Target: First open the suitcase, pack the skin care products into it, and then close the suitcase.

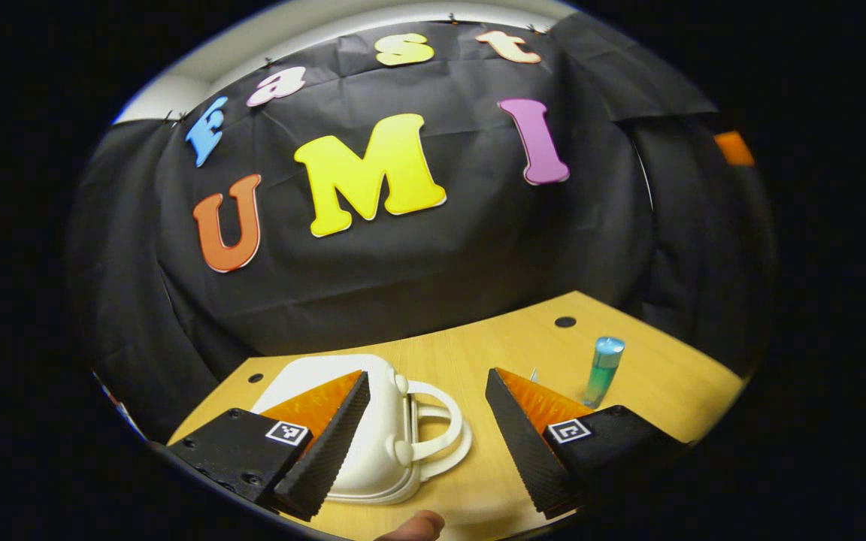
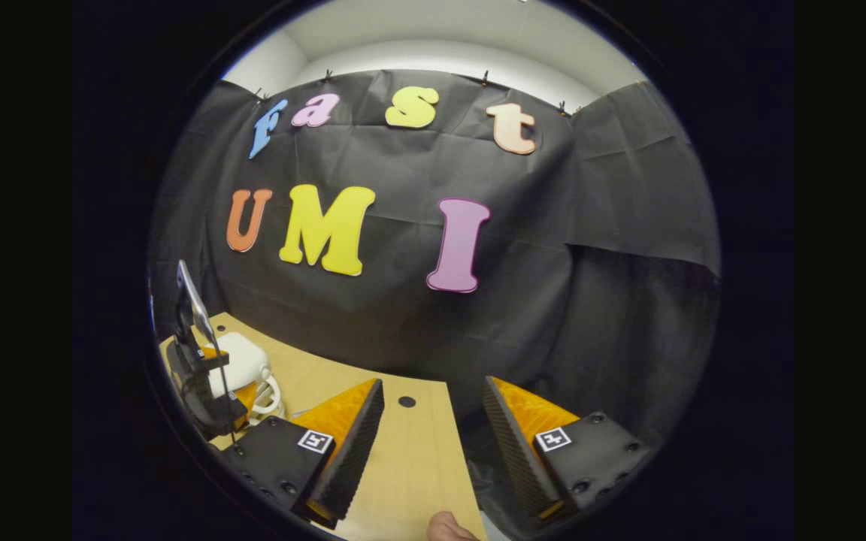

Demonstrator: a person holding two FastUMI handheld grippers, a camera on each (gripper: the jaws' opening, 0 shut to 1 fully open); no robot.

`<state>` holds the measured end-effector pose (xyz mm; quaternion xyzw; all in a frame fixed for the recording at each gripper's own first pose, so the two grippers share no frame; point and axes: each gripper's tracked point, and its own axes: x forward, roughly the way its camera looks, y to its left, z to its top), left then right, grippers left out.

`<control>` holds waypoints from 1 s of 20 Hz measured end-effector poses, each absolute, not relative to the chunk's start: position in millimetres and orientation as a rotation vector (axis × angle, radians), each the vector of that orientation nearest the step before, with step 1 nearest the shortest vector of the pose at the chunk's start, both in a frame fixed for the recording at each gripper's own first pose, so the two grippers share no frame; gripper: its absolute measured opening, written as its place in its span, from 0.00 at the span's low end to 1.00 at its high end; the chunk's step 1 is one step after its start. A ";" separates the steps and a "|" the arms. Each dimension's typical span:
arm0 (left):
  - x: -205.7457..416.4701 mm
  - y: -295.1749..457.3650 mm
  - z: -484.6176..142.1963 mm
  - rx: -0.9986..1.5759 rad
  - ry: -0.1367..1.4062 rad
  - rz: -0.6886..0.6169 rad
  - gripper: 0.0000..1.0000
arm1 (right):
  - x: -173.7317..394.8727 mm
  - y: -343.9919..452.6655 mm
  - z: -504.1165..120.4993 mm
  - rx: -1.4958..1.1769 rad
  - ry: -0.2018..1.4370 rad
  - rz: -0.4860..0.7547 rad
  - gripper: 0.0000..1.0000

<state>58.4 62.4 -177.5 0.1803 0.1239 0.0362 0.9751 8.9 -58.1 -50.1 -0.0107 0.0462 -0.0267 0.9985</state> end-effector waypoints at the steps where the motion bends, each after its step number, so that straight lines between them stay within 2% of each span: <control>1: 61.8 62.7 -188.3 0.422 0.265 0.063 0.99 | 9.5 -66.2 -53.2 -0.019 0.098 -0.064 0.79; 11: 77.6 71.7 -247.6 0.875 0.331 0.000 0.97 | 4.8 -131.0 -76.3 -0.027 0.139 -0.132 0.79; 16: 88.1 92.1 -275.9 1.146 0.401 0.053 0.96 | 8.9 -150.8 -95.2 -0.001 0.184 -0.124 0.80; 18: 94.3 105.8 -286.2 1.233 0.459 0.083 0.90 | 12.6 -152.6 -99.7 0.016 0.197 -0.108 0.79; 20: 100.6 110.1 -280.5 1.337 0.466 0.109 0.71 | 13.7 -154.4 -100.8 0.010 0.190 -0.087 0.79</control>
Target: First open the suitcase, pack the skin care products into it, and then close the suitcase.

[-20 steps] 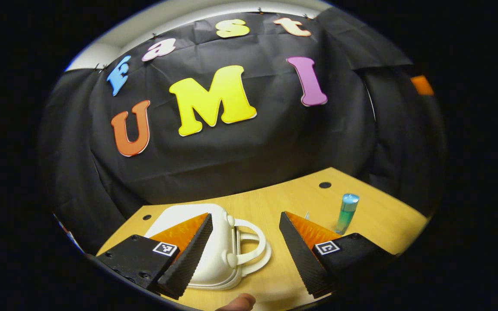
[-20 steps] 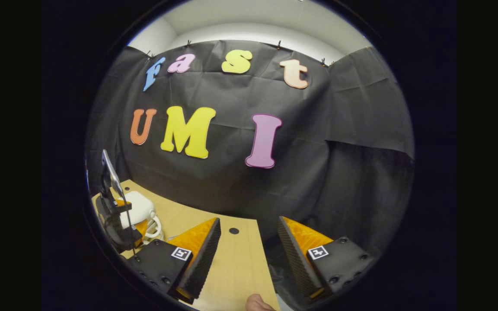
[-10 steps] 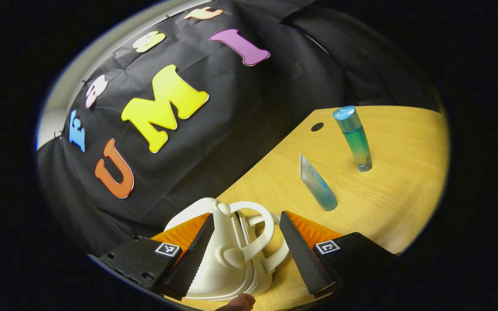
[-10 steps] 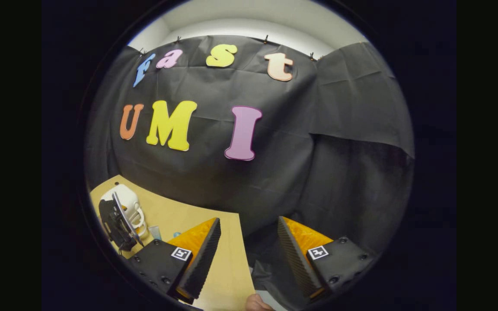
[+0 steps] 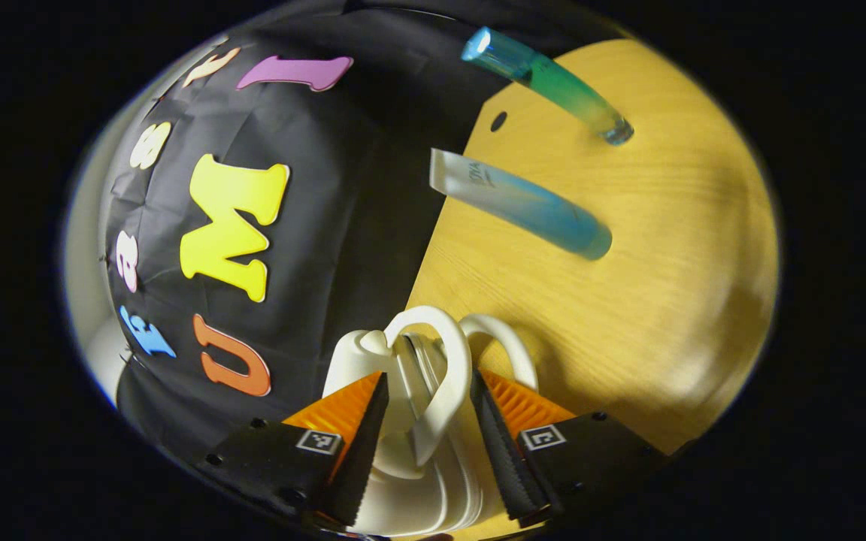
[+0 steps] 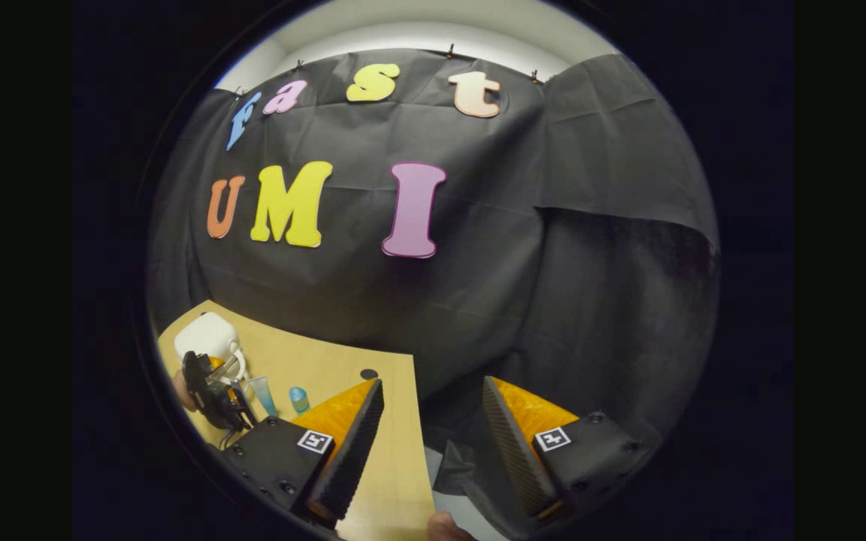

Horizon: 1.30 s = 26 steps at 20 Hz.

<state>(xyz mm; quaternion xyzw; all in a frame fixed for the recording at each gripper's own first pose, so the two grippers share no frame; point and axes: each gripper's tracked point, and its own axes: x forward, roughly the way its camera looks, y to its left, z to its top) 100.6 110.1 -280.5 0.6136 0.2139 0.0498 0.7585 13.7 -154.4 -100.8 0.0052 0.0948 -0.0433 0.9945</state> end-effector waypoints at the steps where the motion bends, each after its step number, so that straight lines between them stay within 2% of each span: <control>1: 102.2 110.5 -281.3 1.361 0.476 0.110 0.57 | 13.7 -154.0 -101.0 0.009 0.187 -0.073 0.79; 2: 102.0 110.5 -285.2 1.361 0.497 0.101 0.48 | 13.1 -153.9 -100.5 0.009 0.184 -0.061 0.79; 3: 99.3 110.3 -287.9 1.374 0.519 0.102 0.32 | 12.2 -152.9 -101.4 0.012 0.182 -0.044 0.79; 5: 99.5 108.3 -285.2 1.397 0.554 0.098 0.18 | 9.3 -147.0 -99.4 0.018 0.171 -0.009 0.79; 7: 97.7 106.7 -281.6 1.383 0.579 0.096 0.10 | 6.3 -139.1 -96.2 0.014 0.155 0.020 0.79; 13: 92.5 111.0 -253.5 1.217 0.610 0.037 0.04 | 8.7 -111.0 -68.6 0.012 0.103 0.018 0.79; 18: 81.1 129.6 -183.0 1.039 0.522 0.045 0.03 | 14.4 -66.2 -56.9 0.057 0.108 -0.033 0.79; 21: 70.7 167.7 -134.4 0.998 0.457 0.079 0.03 | 20.0 -22.7 -57.1 0.094 0.138 -0.029 0.79; 26: 46.9 255.1 -78.2 0.776 0.395 0.114 0.03 | 25.1 39.0 -42.2 0.095 0.116 -0.047 0.79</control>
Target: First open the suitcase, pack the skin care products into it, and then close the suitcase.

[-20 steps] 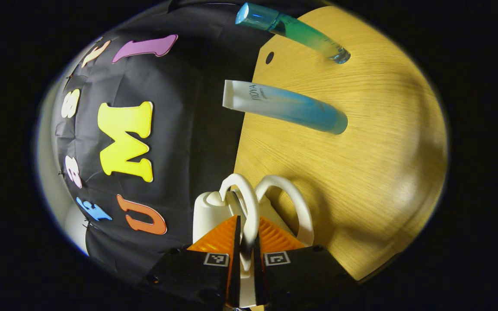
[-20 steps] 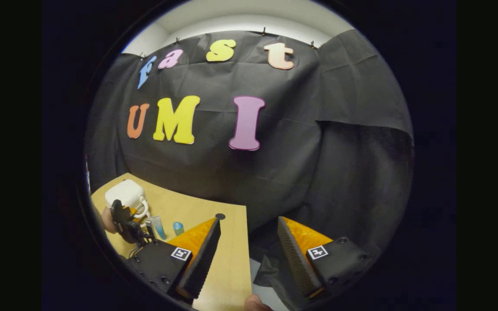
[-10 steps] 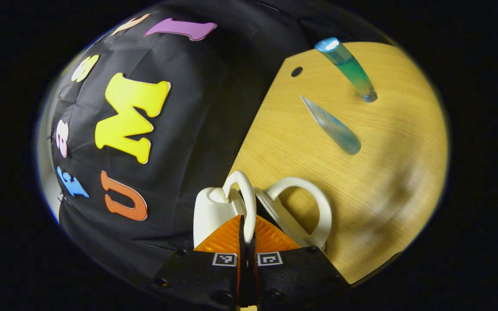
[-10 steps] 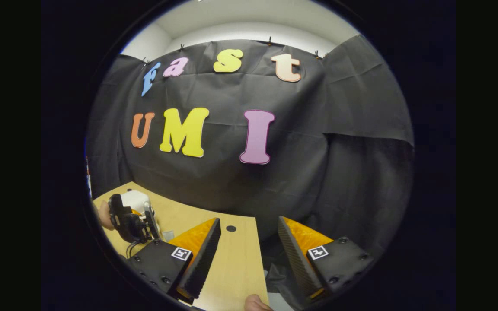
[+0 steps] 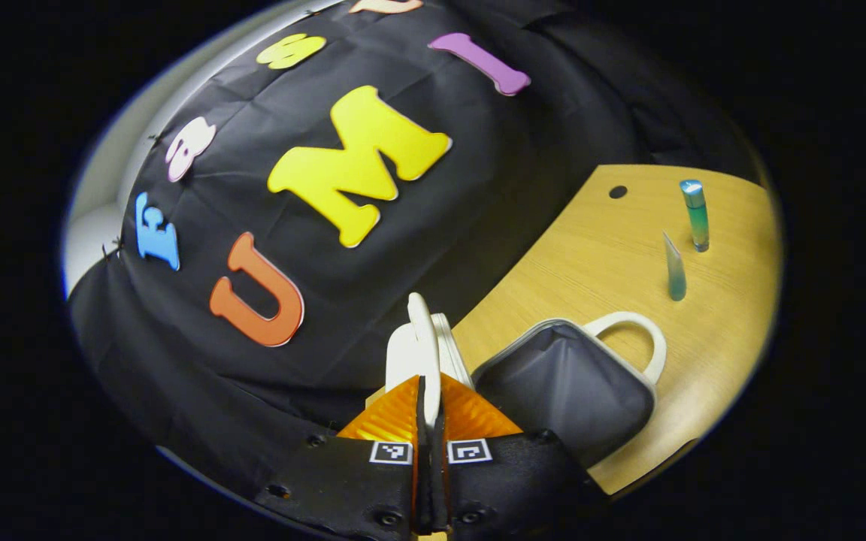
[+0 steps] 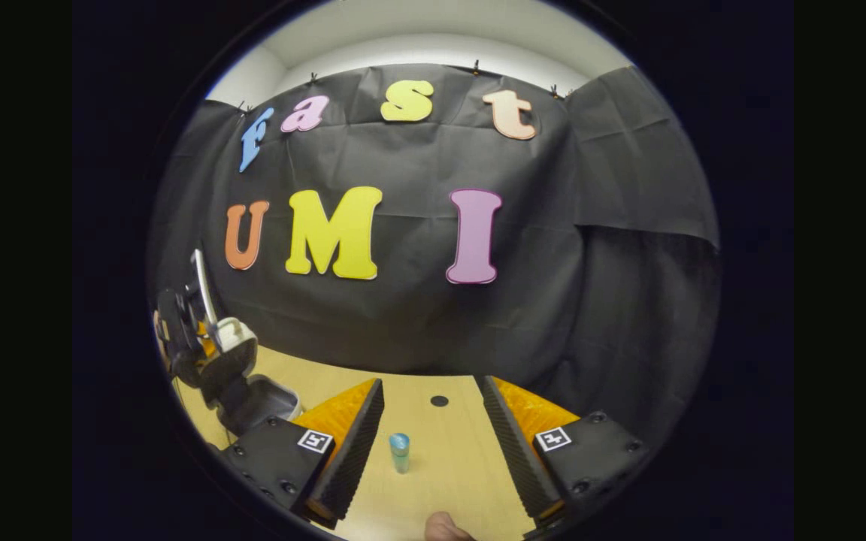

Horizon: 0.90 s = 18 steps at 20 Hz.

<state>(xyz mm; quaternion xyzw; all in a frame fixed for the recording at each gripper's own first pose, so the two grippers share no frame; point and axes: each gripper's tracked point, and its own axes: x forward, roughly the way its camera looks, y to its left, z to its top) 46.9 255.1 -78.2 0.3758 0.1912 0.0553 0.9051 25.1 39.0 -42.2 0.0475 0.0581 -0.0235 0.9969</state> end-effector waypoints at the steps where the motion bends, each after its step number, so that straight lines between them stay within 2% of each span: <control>1: 44.9 276.0 -72.7 0.731 0.390 0.113 0.03 | 25.7 48.7 -39.3 0.094 0.111 -0.056 0.79; 7: 18.9 399.5 -78.3 0.503 0.420 0.184 0.03 | 25.2 94.8 -32.1 0.068 0.112 -0.096 0.79; 13: 7.8 496.9 -139.3 0.320 0.472 0.199 0.03 | 24.2 109.2 -38.0 0.054 0.174 -0.145 0.79; 18: 3.4 537.5 -192.0 0.228 0.527 0.166 0.03 | 17.9 112.4 -49.3 0.034 0.225 -0.189 0.78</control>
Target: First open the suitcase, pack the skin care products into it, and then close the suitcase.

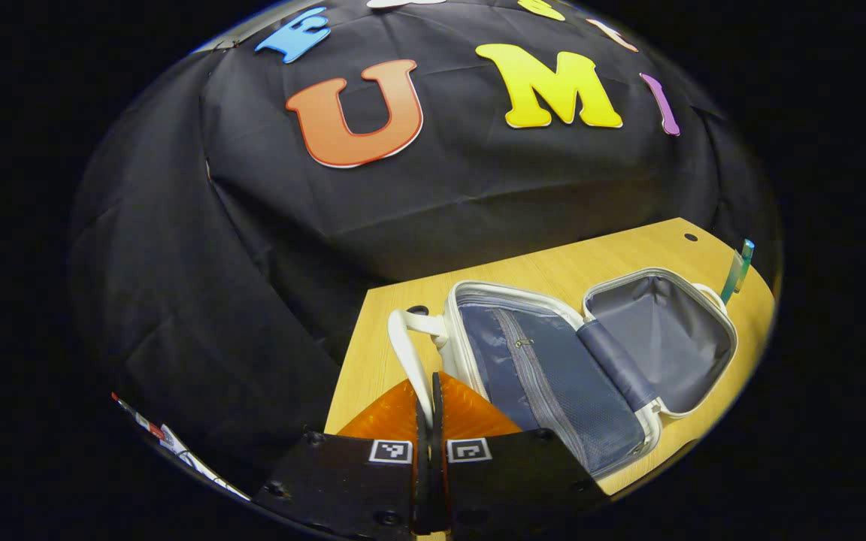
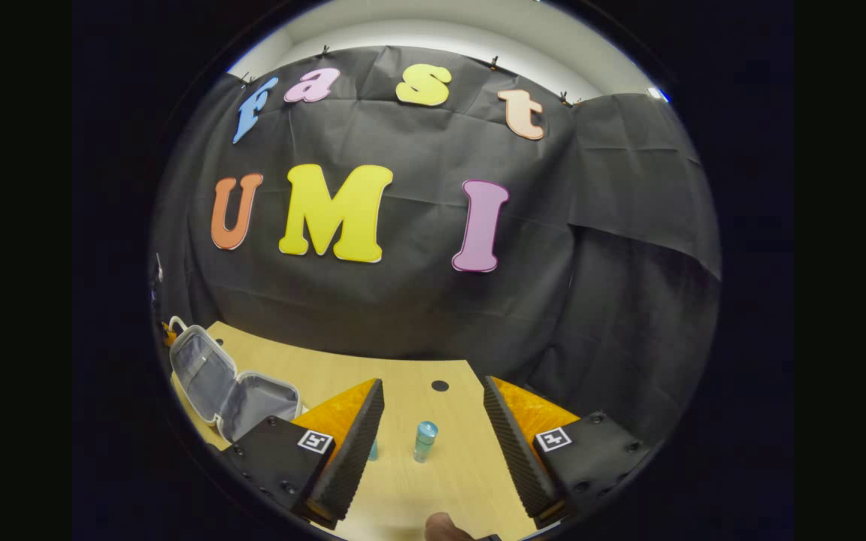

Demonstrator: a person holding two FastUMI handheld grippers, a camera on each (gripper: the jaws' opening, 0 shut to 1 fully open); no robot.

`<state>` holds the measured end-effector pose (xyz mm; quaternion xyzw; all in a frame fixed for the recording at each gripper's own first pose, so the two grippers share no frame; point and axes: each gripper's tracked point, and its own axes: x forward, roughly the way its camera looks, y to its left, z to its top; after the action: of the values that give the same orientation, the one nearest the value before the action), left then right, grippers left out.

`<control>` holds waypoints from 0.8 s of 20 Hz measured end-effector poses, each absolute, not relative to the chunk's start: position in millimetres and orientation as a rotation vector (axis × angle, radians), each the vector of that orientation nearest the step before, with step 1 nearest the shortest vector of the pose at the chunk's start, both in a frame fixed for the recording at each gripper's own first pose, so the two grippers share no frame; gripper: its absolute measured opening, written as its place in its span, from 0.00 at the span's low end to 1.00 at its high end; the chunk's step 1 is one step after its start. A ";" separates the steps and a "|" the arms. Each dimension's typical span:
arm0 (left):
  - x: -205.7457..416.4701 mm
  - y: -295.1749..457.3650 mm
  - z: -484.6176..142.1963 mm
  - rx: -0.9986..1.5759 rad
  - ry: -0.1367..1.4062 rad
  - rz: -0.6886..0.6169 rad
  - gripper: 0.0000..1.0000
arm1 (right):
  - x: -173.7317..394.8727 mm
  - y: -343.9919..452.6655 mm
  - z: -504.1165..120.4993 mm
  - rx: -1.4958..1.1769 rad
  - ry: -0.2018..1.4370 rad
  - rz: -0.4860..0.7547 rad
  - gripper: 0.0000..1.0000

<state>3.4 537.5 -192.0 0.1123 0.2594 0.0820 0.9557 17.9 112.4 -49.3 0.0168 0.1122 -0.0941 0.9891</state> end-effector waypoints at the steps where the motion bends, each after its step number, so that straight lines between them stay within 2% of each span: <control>1: 6.1 542.3 -202.6 0.207 0.534 0.157 0.03 | 16.6 113.6 -52.3 0.028 0.235 -0.194 0.79; 6: 2.8 560.3 -251.9 0.030 0.598 0.105 0.03 | 9.3 120.2 -61.7 0.021 0.277 -0.214 0.79; 12: 0.3 564.8 -296.0 -0.049 0.673 0.069 0.04 | -0.4 121.7 -68.7 -0.006 0.302 -0.221 0.79; 14: 0.4 566.5 -301.6 -0.091 0.672 0.063 0.06 | -3.1 120.2 -69.7 -0.017 0.303 -0.223 0.78; 15: -6.0 568.9 -301.6 -0.100 0.671 0.075 0.11 | -5.1 118.4 -71.4 -0.011 0.306 -0.226 0.79; 16: -9.5 574.8 -301.7 -0.107 0.670 0.096 0.04 | -7.7 116.3 -73.6 -0.006 0.310 -0.230 0.80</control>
<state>-9.5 574.8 -301.7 -0.0524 0.3286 0.0469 0.9419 -7.7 116.3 -73.6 -0.0029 0.1538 -0.1141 0.9815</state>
